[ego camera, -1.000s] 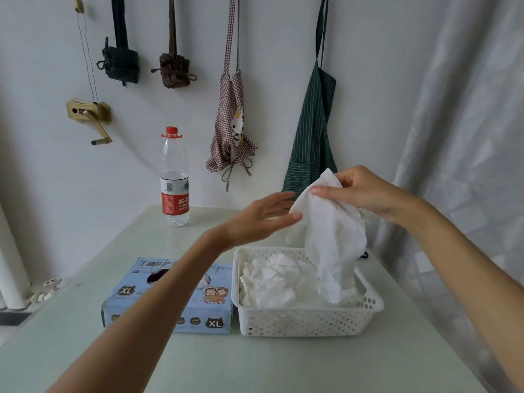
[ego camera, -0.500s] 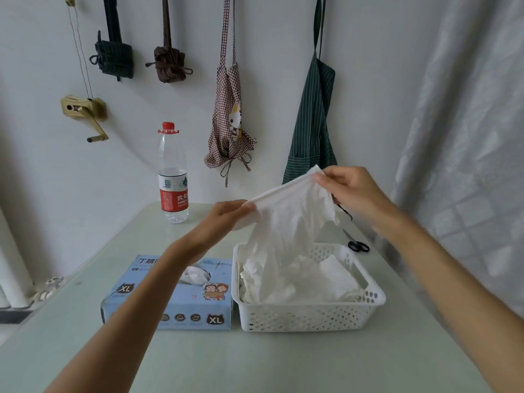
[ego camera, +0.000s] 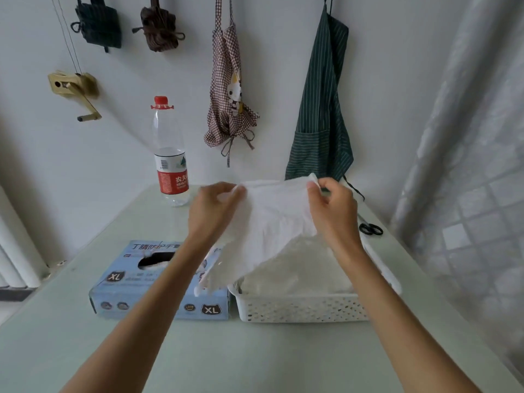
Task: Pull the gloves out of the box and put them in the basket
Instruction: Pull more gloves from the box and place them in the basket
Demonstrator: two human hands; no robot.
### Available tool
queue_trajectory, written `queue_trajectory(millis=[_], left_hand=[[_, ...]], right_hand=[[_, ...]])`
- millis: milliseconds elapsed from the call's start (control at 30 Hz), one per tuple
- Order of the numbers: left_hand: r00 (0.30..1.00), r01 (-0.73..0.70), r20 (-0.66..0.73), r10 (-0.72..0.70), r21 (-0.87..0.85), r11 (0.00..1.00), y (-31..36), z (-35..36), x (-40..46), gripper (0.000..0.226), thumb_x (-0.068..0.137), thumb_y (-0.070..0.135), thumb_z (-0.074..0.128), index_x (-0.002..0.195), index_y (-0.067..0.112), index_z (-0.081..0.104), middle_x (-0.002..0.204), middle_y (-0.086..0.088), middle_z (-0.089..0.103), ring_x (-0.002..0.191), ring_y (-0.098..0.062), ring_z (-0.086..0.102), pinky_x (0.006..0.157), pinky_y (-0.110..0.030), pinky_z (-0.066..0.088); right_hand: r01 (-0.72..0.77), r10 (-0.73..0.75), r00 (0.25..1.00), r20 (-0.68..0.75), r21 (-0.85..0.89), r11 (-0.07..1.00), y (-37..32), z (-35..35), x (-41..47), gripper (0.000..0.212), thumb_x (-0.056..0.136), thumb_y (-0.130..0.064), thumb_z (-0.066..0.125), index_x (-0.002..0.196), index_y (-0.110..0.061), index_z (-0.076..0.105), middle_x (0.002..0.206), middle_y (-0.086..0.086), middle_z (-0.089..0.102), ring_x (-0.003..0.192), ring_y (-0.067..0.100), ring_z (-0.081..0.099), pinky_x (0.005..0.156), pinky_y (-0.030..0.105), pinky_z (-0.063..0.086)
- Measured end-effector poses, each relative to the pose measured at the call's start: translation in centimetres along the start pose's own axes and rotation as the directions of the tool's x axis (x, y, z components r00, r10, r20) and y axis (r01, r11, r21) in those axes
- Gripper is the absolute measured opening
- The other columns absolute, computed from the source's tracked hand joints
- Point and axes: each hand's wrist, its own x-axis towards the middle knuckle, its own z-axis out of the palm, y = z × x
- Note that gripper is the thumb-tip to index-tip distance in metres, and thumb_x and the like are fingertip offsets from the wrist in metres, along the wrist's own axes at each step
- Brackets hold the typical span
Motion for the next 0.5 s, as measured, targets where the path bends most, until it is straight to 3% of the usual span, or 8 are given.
queue_trajectory(millis=[67, 167, 300, 500], left_hand=[[0.984, -0.006, 0.173, -0.027, 0.186, 0.983, -2.1, 3.4, 0.4, 0.021, 0.086, 0.044, 0.062, 0.095, 0.028, 0.073, 0.096, 0.007, 0.072, 0.092, -0.015, 0.065, 0.081, -0.032, 0.05], [0.957, -0.069, 0.288, -0.025, 0.311, 0.948, -3.0, 6.9, 0.7, 0.017, 0.085, 0.042, 0.064, 0.093, 0.03, 0.073, 0.099, 0.009, 0.072, 0.098, -0.012, 0.064, 0.075, -0.026, 0.045], [0.949, -0.188, 0.308, 0.066, 0.387, 0.903, -2.5, 9.7, 1.0, 0.016, 0.084, 0.04, 0.067, 0.094, 0.03, 0.072, 0.1, 0.011, 0.071, 0.096, -0.013, 0.063, 0.07, -0.024, 0.039], [0.941, -0.269, 0.299, 0.161, 0.368, 0.89, -2.2, 10.3, 1.0, 0.038, 0.076, 0.054, 0.07, 0.105, 0.03, 0.065, 0.103, 0.015, 0.066, 0.093, -0.006, 0.061, 0.073, -0.025, 0.043]], right_hand=[[-0.118, 0.128, 0.991, 0.049, -0.172, 0.978, 4.3, -1.0, -0.4, 0.019, 0.096, -0.025, 0.049, 0.083, -0.014, 0.057, 0.056, -0.008, 0.049, 0.054, 0.009, 0.049, 0.054, 0.027, 0.037], [-0.174, 0.208, 0.977, 0.051, -0.379, 0.909, 8.4, -2.3, -0.7, 0.023, 0.097, -0.028, 0.047, 0.089, -0.011, 0.06, 0.07, 0.002, 0.058, 0.07, 0.027, 0.057, 0.058, 0.031, 0.036], [-0.095, 0.167, 0.983, 0.075, -0.575, 0.813, 10.2, -3.2, -0.2, 0.026, 0.099, -0.029, 0.044, 0.102, -0.01, 0.06, 0.091, 0.01, 0.065, 0.089, 0.033, 0.061, 0.064, 0.033, 0.04], [0.023, 0.108, 0.987, 0.121, -0.766, 0.643, 10.7, -3.7, 0.0, 0.027, 0.102, -0.027, 0.039, 0.114, -0.011, 0.057, 0.102, 0.012, 0.065, 0.096, 0.033, 0.061, 0.067, 0.034, 0.041]])
